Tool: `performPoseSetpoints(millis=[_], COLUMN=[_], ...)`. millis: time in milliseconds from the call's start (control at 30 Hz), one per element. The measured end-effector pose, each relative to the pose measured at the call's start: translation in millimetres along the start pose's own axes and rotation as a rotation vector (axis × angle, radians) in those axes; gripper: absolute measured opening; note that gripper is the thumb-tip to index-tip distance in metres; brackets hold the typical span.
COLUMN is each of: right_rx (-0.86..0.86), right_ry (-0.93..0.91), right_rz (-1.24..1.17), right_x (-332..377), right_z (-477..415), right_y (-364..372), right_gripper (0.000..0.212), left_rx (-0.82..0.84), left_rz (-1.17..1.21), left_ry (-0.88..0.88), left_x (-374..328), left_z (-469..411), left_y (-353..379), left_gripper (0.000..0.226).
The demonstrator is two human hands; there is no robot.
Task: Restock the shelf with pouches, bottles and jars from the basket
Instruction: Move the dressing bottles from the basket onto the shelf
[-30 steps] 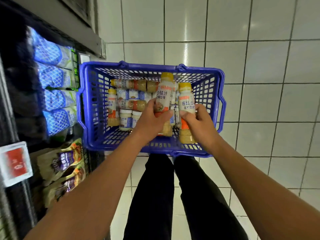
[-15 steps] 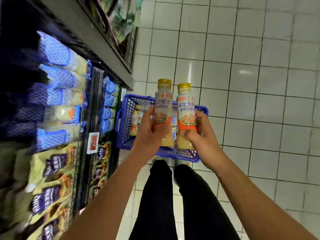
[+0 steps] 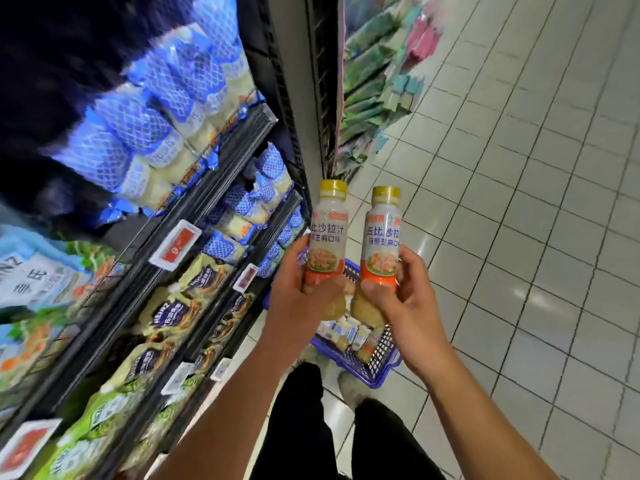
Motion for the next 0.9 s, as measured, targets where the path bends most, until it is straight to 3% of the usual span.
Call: performPoseSetpoints(millis=[133, 467, 900], right_rx=[0.171, 0.61, 1.078], right_ry=[-0.011, -0.058, 0.015], right_rz=[0.03, 0.168, 0.241], right_x=[24, 47, -5], right_z=[17, 78, 223], right_y=[21, 99, 222], right_gripper=[0.067, 0.059, 0.07], left_rx=[-0.174, -0.565, -1.097], left_rz=[0.088, 0.242, 0.311], left_ry=[0.066, 0.198, 0.191], left_x=[-20, -43, 10], left_z=[39, 154, 351], left_y=[-12, -69, -160], left_gripper=[0.069, 0.052, 0.058])
Point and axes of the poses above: each hand's wrist, its own z-axis away from the middle knuckle, its own y-axis out of the palm, x = y × z, the point moved 4 cm from there along -z, towards the middle knuckle, and after that the axes turned 8 degrees about -z, right-handed, at the moved point
